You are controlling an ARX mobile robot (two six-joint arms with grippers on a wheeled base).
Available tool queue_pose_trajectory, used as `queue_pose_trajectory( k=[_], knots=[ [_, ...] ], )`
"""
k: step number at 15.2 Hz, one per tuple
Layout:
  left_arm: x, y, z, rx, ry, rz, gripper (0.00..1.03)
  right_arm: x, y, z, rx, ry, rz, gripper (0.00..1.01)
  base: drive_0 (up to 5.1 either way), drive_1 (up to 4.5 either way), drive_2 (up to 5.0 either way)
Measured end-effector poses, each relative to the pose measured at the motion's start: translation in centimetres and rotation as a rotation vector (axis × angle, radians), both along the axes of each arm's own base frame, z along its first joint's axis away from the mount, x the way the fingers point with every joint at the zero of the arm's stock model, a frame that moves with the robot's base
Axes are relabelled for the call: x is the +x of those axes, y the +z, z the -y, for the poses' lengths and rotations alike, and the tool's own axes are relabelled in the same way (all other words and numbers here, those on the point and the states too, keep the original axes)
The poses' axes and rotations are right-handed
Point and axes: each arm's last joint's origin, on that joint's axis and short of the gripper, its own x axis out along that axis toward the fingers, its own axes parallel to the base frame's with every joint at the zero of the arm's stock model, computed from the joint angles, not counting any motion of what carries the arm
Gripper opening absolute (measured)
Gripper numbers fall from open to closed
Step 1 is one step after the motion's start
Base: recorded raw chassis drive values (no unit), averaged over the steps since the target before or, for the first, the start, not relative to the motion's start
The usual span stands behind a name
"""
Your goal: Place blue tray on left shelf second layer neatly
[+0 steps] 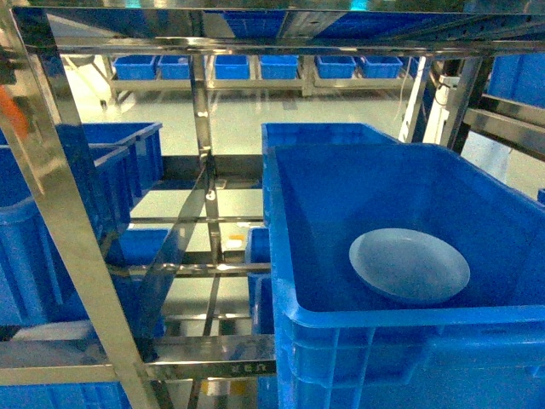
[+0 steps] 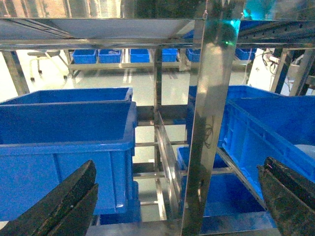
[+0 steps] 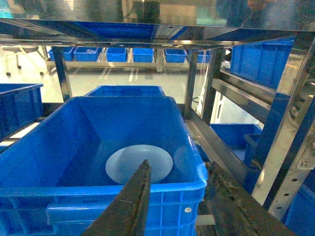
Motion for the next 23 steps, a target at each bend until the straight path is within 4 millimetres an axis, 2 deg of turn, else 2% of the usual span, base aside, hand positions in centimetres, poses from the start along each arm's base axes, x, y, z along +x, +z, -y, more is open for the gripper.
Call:
queue_pose_trajectory(
  k=[5,6,23],
  knots=[
    [0.00,0.00,0.00,0.000,0.000,0.000,0.98,0.00,0.00,0.00,0.000,0.000,0.000,0.96,0.0,0.00,0.0],
    [0.00,0.00,0.00,0.000,0.000,0.000,0.98,0.00,0.00,0.00,0.000,0.000,0.000,0.99,0.0,0.00,0.0],
    [0.00,0.00,0.00,0.000,0.000,0.000,0.98,0.00,0.00,0.00,0.000,0.000,0.000,0.98,0.0,0.00,0.0]
  ],
)
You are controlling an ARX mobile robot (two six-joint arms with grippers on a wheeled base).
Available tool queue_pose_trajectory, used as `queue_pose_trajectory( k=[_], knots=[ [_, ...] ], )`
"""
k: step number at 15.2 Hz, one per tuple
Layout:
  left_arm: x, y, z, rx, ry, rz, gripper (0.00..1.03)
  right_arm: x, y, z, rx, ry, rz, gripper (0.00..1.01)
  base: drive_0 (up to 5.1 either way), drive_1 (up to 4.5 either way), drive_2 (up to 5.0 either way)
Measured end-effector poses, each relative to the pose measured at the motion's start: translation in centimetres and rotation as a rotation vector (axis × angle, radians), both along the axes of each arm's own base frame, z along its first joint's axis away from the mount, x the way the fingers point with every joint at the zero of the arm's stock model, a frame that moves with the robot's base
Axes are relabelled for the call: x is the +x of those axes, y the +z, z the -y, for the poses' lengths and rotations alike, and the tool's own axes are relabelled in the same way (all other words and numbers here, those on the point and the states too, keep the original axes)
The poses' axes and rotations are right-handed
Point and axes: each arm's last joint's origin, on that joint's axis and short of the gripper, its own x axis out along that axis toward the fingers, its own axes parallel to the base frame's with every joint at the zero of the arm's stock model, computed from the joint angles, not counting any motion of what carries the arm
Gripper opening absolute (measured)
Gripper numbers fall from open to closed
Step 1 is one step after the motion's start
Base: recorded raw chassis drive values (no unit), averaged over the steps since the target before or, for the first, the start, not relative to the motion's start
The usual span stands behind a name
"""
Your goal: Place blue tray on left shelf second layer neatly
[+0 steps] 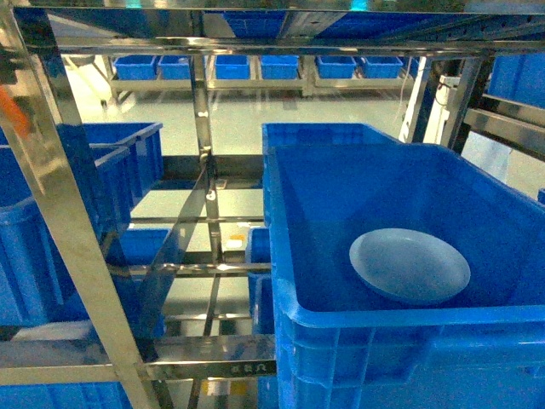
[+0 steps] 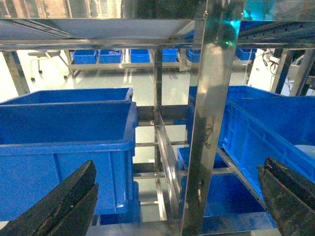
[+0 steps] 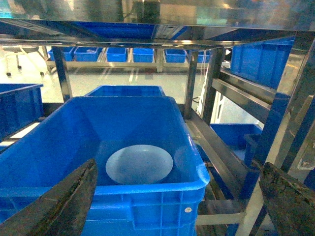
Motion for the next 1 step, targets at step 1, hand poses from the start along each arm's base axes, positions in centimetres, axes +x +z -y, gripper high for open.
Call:
queue_pose_trajectory(
  k=[1],
  knots=[
    [0.00,0.00,0.00,0.000,0.000,0.000,0.98,0.00,0.00,0.00,0.000,0.000,0.000,0.98,0.0,0.00,0.0]
  ],
)
